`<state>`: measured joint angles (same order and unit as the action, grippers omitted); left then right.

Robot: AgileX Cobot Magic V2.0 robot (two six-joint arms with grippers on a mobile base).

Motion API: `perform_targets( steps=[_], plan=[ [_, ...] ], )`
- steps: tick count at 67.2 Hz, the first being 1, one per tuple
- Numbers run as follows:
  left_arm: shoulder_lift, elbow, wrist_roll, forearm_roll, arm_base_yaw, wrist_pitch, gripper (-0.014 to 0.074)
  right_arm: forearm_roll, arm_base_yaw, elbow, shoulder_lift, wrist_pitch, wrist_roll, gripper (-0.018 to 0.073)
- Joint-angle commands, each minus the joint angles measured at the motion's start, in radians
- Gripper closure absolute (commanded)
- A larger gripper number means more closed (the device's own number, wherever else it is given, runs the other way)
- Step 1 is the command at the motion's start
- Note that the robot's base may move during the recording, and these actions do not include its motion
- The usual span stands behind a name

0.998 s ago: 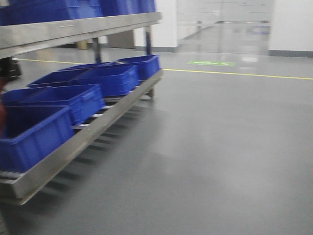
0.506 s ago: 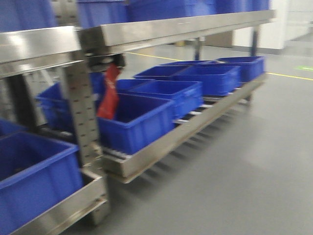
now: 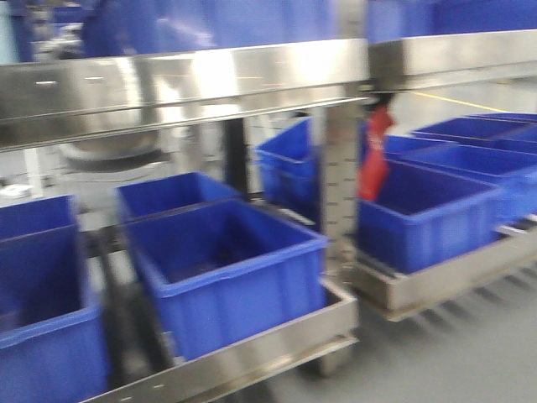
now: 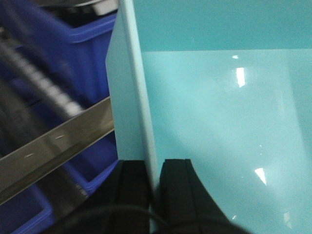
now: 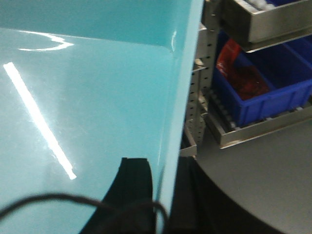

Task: Move two blue bins to right shelf middle
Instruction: 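Turn the base toward the other shelf of blue bins, then drive up to the shelf, raising the teal bin above its top rail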

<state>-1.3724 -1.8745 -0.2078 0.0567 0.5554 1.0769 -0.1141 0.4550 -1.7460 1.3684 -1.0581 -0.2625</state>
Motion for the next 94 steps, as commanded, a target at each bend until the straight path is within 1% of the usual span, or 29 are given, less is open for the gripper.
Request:
perform_targets(
  steps=[1,94],
  plan=[
    [0.008,-0.012,0.012,-0.069,0.009,-0.057,0.0707,0.022,0.003,-0.009,-0.003,0.057,0.017,0.0712],
    [0.008,-0.012,0.012,-0.069,0.009,-0.057,0.0707,0.022,0.003,-0.009,-0.003,0.057,0.017,0.0712]
  ],
)
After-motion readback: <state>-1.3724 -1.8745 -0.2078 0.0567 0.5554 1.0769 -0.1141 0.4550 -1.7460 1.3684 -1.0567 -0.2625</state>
